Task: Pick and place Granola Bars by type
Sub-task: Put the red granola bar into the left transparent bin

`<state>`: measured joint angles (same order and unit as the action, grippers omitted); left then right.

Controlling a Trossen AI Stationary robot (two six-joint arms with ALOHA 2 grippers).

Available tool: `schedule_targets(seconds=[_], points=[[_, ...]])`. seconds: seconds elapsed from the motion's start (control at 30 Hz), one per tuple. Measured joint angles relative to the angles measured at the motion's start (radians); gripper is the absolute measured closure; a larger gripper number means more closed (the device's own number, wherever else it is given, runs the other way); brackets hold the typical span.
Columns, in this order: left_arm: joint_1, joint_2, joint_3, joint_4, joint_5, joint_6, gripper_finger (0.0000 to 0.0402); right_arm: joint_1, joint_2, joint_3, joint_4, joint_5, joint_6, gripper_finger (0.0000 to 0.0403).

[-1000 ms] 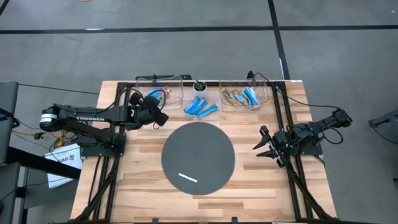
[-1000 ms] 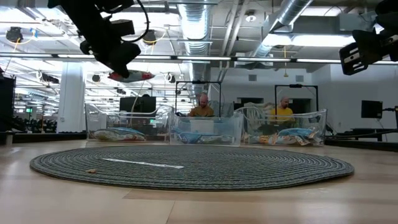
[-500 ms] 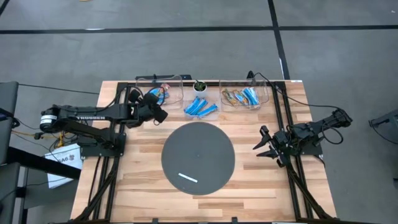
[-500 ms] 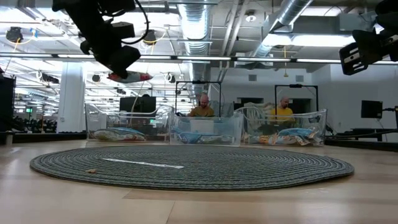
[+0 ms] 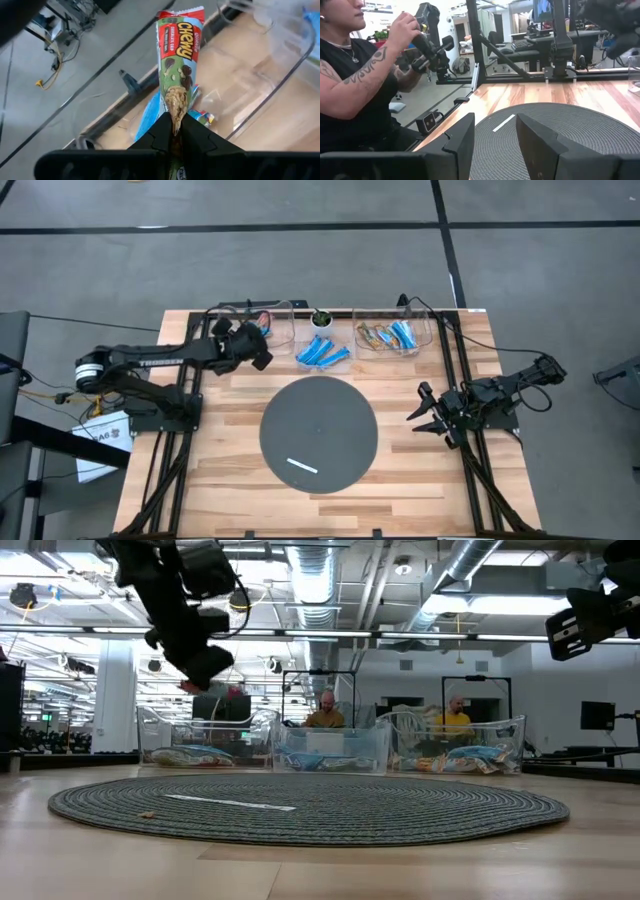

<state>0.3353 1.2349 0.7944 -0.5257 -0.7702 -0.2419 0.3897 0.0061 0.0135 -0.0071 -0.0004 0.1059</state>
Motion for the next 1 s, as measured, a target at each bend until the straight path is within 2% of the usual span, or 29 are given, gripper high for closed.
schedule_targets(seconds=[0.27,0.67,1.0], points=[[0.059,0.086,0.0,0.063,0.082,0.077,0.0385,0.0,0.0,0.0,0.0,0.0,0.0,0.0261],[0.162,0.16,0.001,0.062,0.13,0.164,0.0385,0.0,0.0,0.0,0.0,0.0,0.0,0.0263],[0.233,0.214,0.001,0.101,0.17,0.429,0.0385,0.0,0.0,0.0,0.0,0.0,0.0,0.0265]])
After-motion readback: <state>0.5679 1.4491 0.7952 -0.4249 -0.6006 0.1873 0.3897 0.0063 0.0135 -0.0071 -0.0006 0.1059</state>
